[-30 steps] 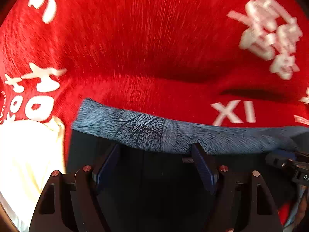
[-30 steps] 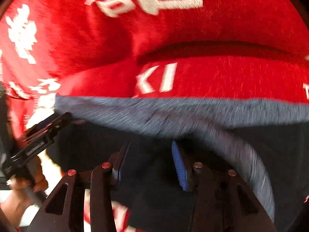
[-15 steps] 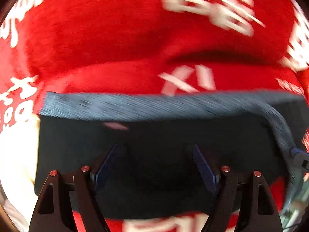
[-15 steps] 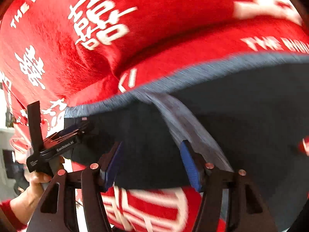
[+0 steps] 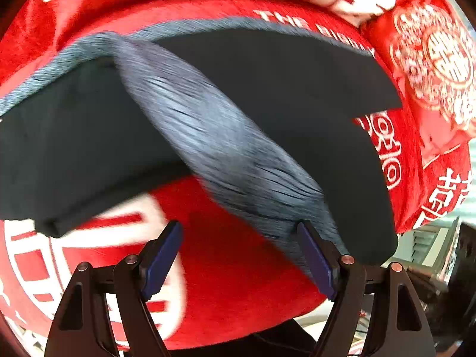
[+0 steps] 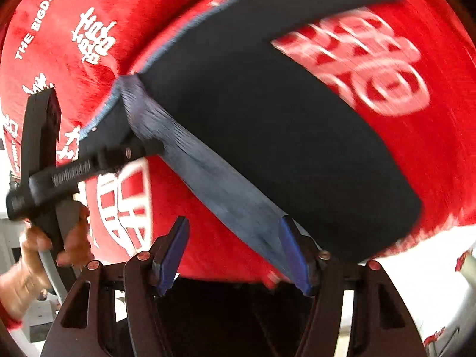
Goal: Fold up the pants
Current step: 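Lift the cuffs with both grippers and fold them over toward the waistband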
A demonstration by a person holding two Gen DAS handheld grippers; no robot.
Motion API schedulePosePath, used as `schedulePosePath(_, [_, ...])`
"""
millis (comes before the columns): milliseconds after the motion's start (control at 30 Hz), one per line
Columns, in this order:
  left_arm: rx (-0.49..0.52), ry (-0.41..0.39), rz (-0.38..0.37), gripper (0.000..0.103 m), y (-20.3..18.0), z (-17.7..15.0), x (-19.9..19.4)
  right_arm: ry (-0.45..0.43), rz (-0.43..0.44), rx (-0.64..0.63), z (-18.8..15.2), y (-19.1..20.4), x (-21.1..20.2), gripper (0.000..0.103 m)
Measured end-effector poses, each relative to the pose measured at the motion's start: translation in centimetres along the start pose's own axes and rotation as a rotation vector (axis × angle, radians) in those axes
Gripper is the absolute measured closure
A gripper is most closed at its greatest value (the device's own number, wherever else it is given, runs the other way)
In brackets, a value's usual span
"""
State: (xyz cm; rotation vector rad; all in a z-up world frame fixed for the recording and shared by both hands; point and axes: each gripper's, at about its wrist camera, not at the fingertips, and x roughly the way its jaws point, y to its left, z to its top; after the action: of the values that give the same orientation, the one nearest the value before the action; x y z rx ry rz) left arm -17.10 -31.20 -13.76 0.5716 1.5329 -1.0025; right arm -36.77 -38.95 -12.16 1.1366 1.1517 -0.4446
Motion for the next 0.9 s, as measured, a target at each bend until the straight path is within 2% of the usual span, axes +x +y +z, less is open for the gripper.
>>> schedulePosePath(167, [-0.011,0.027,0.015,0.023,-1.5,-0.4,1.4,0.031,0.025,0.051,-2.9,-3.9,0.6,0.037])
schedulePosePath(300, [0.013,0.032,0.070,0.023,-3.1,-0.6,2.5,0.058,0.036,0.111,-4.4,-6.0,2.4,0.037])
schedulePosePath(367, [0.020,0.032,0.080,0.023,-3.3,-0.8,2.5,0.055,0.080,0.145,-4.9,-6.6,2.9,0.037])
schedulePosePath(467, [0.031,0.029,0.080,0.023,-3.4,-0.9,2.7,0.029,0.092,0.144,-5.2,-6.5,3.4,0.037])
schedulePosePath(533, [0.047,0.033,0.085,0.023,-3.3,-1.2,2.6,0.006,0.116,0.149,-5.2,-6.4,3.5,0.044])
schedulePosePath(600, [0.052,0.034,0.079,0.023,-3.0,-1.6,2.3,-0.015,0.129,0.154,-5.2,-6.2,3.5,0.051])
schedulePosePath(700, [0.059,0.033,0.060,0.023,-3.1,-1.3,2.5,-0.043,0.135,0.169,-5.4,-5.7,3.2,0.055])
schedulePosePath(900, [0.009,0.022,-0.016,0.023,-0.9,-0.4,2.2,-0.090,0.134,0.192,-5.8,-5.9,3.1,0.055])
